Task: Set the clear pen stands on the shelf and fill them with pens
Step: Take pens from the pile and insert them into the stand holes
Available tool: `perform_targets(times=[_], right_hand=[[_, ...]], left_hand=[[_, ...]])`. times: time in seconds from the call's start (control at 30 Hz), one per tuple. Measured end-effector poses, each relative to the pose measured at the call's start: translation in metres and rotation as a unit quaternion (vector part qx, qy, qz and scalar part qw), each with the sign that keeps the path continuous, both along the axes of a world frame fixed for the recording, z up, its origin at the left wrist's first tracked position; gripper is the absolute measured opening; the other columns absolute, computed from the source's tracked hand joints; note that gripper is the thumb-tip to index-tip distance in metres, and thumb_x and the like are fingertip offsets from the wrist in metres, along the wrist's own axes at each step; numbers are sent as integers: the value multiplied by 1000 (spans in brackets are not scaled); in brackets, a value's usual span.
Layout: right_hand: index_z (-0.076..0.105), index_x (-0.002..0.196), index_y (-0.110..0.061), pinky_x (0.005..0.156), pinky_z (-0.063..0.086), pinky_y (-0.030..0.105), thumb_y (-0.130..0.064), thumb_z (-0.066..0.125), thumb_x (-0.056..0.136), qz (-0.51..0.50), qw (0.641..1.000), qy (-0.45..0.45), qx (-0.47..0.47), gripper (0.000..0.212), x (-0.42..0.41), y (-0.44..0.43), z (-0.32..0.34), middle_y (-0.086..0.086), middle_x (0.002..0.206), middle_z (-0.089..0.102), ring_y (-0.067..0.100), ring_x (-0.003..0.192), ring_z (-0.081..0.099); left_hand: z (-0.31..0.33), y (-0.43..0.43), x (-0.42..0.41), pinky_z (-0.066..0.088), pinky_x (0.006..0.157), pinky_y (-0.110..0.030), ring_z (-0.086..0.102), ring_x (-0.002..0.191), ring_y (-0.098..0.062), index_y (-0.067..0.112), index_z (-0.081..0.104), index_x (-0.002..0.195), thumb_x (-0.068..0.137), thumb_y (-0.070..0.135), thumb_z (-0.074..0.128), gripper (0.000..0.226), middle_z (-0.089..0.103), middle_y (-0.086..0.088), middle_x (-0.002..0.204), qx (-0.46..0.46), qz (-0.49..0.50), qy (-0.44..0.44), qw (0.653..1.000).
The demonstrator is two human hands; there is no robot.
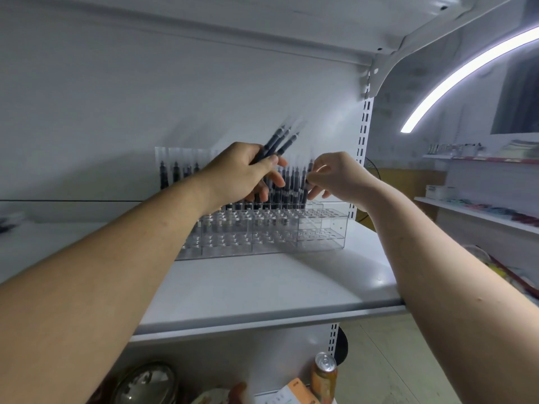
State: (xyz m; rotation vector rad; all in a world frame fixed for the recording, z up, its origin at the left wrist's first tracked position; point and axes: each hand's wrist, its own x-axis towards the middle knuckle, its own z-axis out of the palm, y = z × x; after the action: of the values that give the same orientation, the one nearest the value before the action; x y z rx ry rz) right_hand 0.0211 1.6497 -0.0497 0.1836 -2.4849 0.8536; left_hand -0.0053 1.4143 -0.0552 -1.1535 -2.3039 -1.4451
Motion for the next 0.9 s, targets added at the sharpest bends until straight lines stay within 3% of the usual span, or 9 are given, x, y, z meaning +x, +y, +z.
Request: perform_targets(times=[0.43, 0.53, 0.6, 0.67, 0.73, 0.8, 0.9], right_hand=[[68, 99, -14, 67, 57, 35, -18, 70, 98, -1, 998, -26, 62, 4, -5, 5, -3, 0, 86, 80, 19, 82, 77], [71, 101, -15, 77, 63, 38, -27, 76, 95, -16, 998, -10, 66, 14, -4, 12, -2, 2, 88, 80, 22, 83, 77], [68, 111, -15, 79, 61, 34, -37, 76, 94, -26, 998, 31, 54, 29, -4, 15, -1, 1, 94, 76, 17, 85, 74], [67, 113, -14, 78, 58, 28, -39, 73, 96, -18, 993, 117, 17, 31, -2, 13, 4, 1, 95, 73, 12, 82, 70], [72, 108, -10, 69, 54, 26, -29, 73, 97, 53, 983, 158, -76, 21, 4, 6, 10, 5, 88, 73, 13, 72, 65], [74, 105, -7, 61, 46, 27, -18, 74, 96, 166, 963, 112, -179, 14, 9, -1, 13, 10, 86, 71, 17, 69, 62], [72, 95, -5, 63, 43, 29, -20, 79, 88, 248, 943, 41, -219, 18, 11, -6, 12, 21, 95, 65, 21, 74, 61]], left_hand=[[0, 0, -1, 54, 65, -34, 71, 69, -22, 21, 69, 117, 113, 28, 49, 22, 80, 0, 97, -7, -1, 19, 1000], [0, 1, 0, 53, 64, -34, 72, 70, -22, 20, 69, 116, 114, 28, 49, 22, 80, 0, 96, -7, 0, 16, 1000], [0, 1, 2, 53, 63, -32, 72, 70, -22, 20, 69, 115, 114, 27, 48, 22, 81, 0, 97, -3, -2, 14, 1000], [1, 2, 4, 53, 60, -29, 73, 70, -22, 18, 69, 116, 114, 27, 47, 23, 81, -1, 98, 2, -5, 14, 1000], [2, 3, 7, 53, 59, -28, 74, 71, -23, 16, 68, 118, 114, 27, 47, 24, 81, -1, 99, 5, -7, 11, 1000], [3, 4, 9, 54, 60, -28, 76, 73, -25, 14, 67, 120, 114, 27, 48, 25, 82, -1, 100, 4, -15, 5, 1000], [3, 6, 11, 58, 66, -32, 79, 78, -28, 12, 67, 121, 113, 28, 48, 26, 82, -3, 101, -9, -25, 2, 1000]])
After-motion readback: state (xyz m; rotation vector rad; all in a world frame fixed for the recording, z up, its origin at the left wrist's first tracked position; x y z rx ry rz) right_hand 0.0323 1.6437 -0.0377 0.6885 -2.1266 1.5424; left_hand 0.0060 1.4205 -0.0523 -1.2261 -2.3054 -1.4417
